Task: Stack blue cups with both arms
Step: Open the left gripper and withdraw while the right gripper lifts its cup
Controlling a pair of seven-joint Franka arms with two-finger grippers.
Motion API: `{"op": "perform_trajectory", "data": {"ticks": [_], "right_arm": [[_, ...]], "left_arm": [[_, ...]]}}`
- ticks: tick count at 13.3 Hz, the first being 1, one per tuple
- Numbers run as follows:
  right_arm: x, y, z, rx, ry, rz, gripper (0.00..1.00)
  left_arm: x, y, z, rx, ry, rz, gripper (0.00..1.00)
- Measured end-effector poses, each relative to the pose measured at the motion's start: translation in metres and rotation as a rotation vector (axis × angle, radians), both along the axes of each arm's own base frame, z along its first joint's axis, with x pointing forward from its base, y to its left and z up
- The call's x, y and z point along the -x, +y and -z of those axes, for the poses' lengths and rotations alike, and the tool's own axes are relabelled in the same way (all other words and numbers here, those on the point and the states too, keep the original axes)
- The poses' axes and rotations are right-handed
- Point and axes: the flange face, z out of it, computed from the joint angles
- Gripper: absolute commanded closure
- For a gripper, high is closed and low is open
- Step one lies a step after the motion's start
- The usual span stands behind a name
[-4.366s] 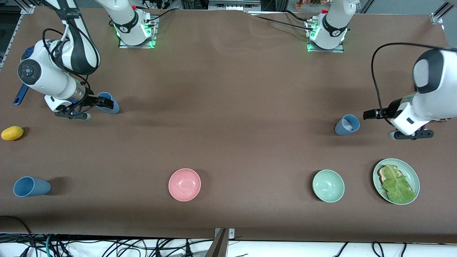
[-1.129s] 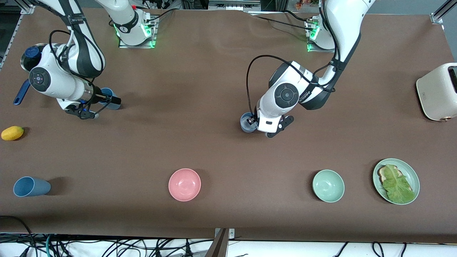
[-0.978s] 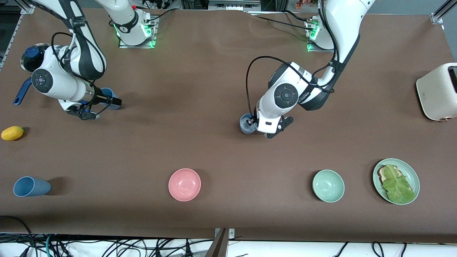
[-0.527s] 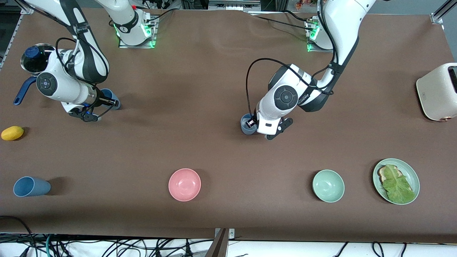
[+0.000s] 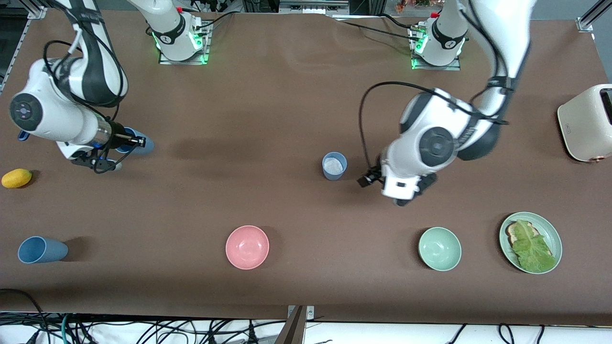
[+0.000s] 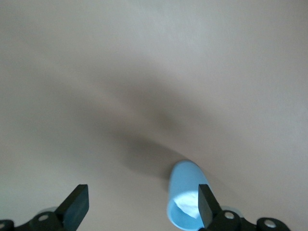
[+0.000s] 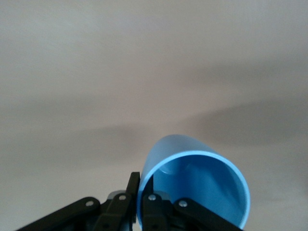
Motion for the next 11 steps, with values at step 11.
{"op": "perform_trajectory", "data": {"ticks": [11], "right_arm": [[0.002, 0.387, -0.051, 0.043, -0.142, 0.282, 1.00]], "left_arm": [[-0.039, 0.289, 0.008, 0.023, -0.008, 0.403, 0.00]]}}
